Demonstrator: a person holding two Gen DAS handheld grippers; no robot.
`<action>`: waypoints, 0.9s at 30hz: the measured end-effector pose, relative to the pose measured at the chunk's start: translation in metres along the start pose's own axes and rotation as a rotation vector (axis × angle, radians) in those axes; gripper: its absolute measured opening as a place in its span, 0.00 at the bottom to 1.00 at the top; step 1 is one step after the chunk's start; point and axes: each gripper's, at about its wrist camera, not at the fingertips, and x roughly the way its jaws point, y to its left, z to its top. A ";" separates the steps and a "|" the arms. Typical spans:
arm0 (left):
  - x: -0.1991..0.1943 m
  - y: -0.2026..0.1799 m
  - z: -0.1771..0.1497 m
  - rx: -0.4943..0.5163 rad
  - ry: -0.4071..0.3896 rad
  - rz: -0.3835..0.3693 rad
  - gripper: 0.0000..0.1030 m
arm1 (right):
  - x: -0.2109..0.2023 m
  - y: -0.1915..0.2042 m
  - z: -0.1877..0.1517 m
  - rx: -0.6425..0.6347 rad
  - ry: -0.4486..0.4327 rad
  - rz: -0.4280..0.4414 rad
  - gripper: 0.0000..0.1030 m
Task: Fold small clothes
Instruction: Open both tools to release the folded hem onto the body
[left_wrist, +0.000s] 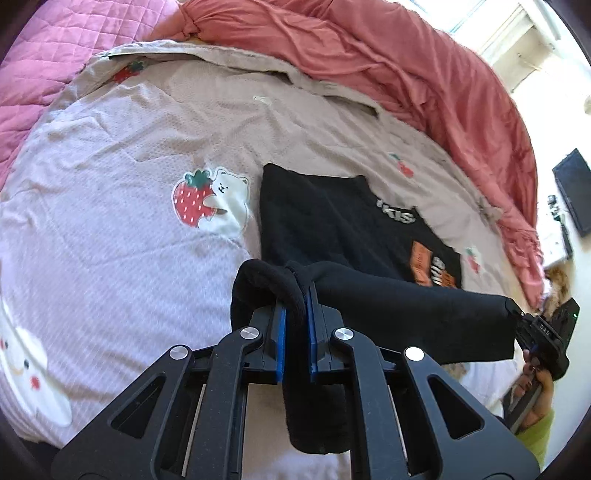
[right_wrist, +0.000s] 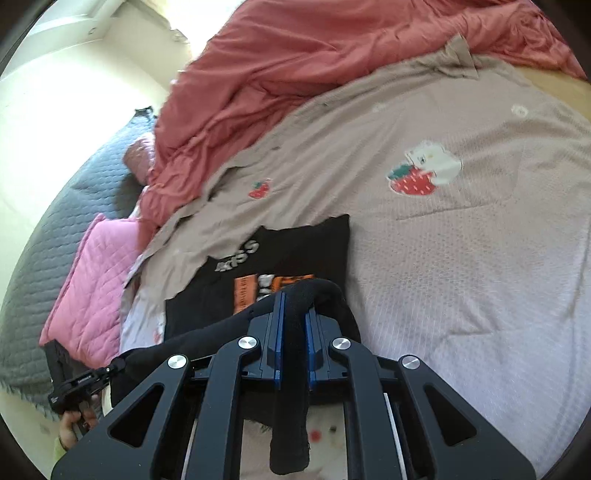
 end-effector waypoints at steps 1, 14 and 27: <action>0.006 0.001 0.001 -0.005 0.007 0.009 0.07 | 0.010 -0.006 -0.002 0.003 0.001 0.000 0.09; -0.026 0.026 -0.034 -0.129 -0.115 -0.030 0.35 | 0.006 -0.030 -0.006 -0.029 0.004 0.008 0.47; -0.018 -0.004 -0.079 -0.014 -0.022 -0.038 0.56 | 0.009 0.009 -0.065 -0.181 0.134 -0.082 0.55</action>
